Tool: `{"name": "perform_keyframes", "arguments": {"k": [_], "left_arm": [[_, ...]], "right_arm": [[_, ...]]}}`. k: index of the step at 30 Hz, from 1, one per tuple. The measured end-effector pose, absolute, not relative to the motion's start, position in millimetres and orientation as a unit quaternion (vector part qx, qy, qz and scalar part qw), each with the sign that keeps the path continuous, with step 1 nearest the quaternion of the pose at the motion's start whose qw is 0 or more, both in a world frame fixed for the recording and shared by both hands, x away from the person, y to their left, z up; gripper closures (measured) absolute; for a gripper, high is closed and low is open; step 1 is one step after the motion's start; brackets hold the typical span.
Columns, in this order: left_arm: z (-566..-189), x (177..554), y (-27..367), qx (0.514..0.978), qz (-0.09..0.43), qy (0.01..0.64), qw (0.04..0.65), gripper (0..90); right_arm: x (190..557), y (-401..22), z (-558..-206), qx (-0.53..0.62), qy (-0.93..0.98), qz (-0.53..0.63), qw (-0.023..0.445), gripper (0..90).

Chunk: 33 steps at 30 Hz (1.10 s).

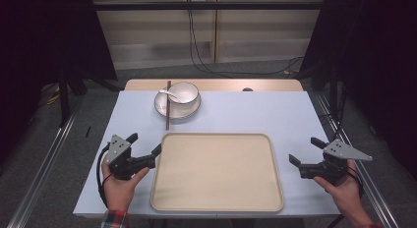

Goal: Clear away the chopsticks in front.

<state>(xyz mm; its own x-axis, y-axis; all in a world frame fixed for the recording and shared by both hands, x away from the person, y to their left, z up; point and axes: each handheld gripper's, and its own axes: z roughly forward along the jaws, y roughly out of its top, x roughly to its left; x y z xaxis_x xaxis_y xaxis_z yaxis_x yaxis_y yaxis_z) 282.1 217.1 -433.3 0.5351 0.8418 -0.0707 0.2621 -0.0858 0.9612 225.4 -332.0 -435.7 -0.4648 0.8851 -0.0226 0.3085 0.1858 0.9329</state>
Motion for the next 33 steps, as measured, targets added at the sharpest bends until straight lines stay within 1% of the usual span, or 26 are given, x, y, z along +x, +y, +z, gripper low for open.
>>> {"name": "perform_keyframes", "arguments": {"k": [5, 6, 12, 19, 25, 33], "left_arm": [[-434.7, 285.3, 213.1, 0.692, 0.260, 0.402, 0.541, 8.2], [-435.0, 285.9, 213.0, 0.695, 0.263, 0.405, 0.532, 8.2], [-437.4, 293.5, 212.2, 0.691, 0.261, 0.416, 0.530, 8.2], [-433.9, 311.0, 208.2, 0.677, 0.260, 0.433, 0.535, 8.6], [-434.4, 321.8, 203.9, 0.682, 0.255, 0.437, 0.528, 9.0], [-435.4, 349.3, 197.7, 0.682, 0.249, 0.457, 0.514, 10.0]], "right_arm": [[225.8, -336.8, -437.7, 0.440, 0.698, 0.483, 0.292, 1.0], [225.7, -337.0, -437.9, 0.442, 0.697, 0.484, 0.291, 0.9], [225.5, -336.6, -437.2, 0.444, 0.694, 0.488, 0.289, 0.9], [225.1, -337.2, -438.3, 0.448, 0.691, 0.488, 0.289, 1.0], [223.8, -337.1, -439.2, 0.444, 0.695, 0.488, 0.284, 0.8], [223.3, -335.0, -439.3, 0.439, 0.699, 0.488, 0.285, 0.9]]}}
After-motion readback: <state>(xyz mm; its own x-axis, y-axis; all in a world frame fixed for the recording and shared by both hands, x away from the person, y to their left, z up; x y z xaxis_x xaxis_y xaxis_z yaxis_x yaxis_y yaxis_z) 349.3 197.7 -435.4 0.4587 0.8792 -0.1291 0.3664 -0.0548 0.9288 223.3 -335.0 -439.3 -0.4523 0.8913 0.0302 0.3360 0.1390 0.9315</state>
